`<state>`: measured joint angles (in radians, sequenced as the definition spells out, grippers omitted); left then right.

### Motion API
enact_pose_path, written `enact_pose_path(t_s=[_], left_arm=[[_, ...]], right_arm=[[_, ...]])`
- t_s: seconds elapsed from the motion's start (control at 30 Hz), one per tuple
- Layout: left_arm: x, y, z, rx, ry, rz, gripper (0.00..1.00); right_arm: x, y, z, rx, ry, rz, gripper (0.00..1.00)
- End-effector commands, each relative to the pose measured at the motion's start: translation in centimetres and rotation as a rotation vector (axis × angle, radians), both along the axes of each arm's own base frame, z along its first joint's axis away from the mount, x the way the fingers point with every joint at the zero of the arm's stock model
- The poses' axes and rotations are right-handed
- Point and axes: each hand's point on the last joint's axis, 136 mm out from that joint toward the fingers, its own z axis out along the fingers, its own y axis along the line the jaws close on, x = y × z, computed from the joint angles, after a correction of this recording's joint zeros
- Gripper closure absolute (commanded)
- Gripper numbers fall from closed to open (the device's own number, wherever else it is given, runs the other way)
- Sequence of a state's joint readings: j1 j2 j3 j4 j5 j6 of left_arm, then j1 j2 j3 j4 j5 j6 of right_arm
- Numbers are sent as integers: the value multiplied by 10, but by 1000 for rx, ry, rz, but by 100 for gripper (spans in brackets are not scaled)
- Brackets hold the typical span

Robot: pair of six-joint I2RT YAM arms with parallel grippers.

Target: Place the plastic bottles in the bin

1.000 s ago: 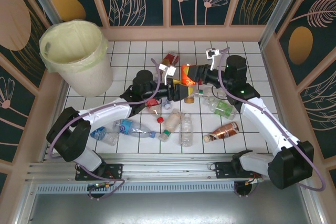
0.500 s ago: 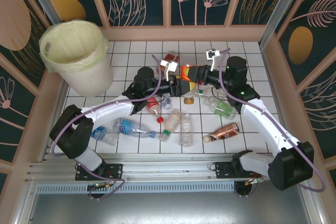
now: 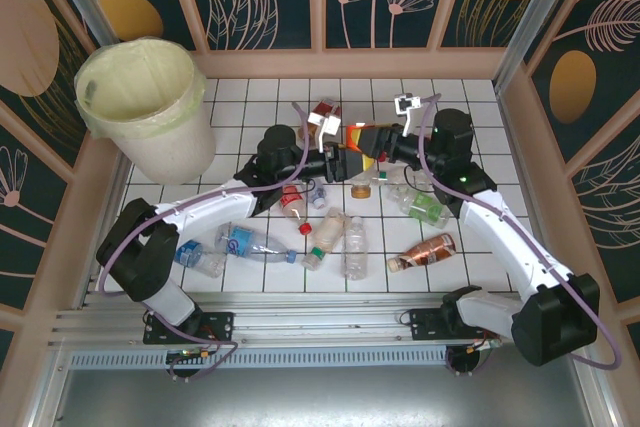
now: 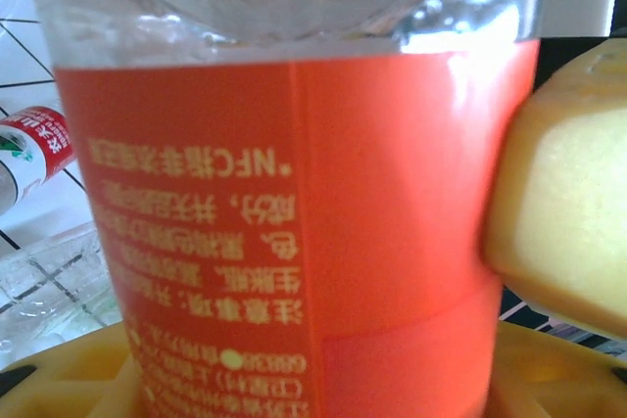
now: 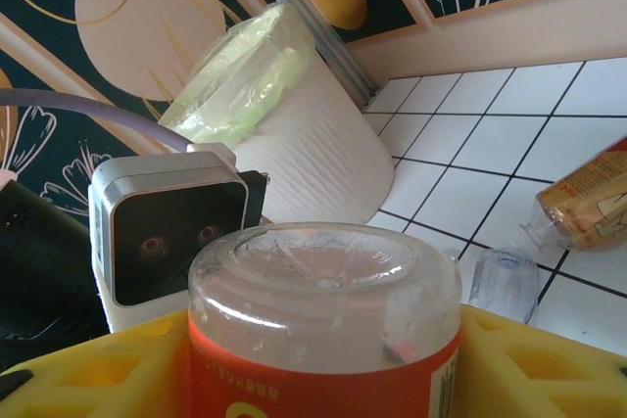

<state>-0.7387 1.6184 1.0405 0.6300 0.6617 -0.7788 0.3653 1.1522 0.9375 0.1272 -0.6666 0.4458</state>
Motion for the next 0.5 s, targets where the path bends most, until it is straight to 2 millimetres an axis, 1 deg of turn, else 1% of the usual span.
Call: enact_pose_path(t_s=[0.0,0.07,0.13,0.23,0.3,0.4,0.47], left_arm=[[4,-3,14,1,-57,14,51],[13,-2,15,42,-68,63,53],[19,3,15,84,-74,108,53],[31,10,14,152,-84,174,53],[36,15,17,179,-90,201,52],[46,28,26,227,-109,257,52],[55,42,37,253,-125,312,51]], right_arm=[[-3,-4,10,-2,-45,-9,26],[-6,-7,14,-6,-63,-22,18],[-9,-10,17,-7,-78,-30,14],[-15,-15,22,-22,-106,-44,12],[-18,-20,25,-32,-126,-61,11],[-26,-27,28,-52,-154,-84,10],[-30,-34,27,-71,-169,-116,10]])
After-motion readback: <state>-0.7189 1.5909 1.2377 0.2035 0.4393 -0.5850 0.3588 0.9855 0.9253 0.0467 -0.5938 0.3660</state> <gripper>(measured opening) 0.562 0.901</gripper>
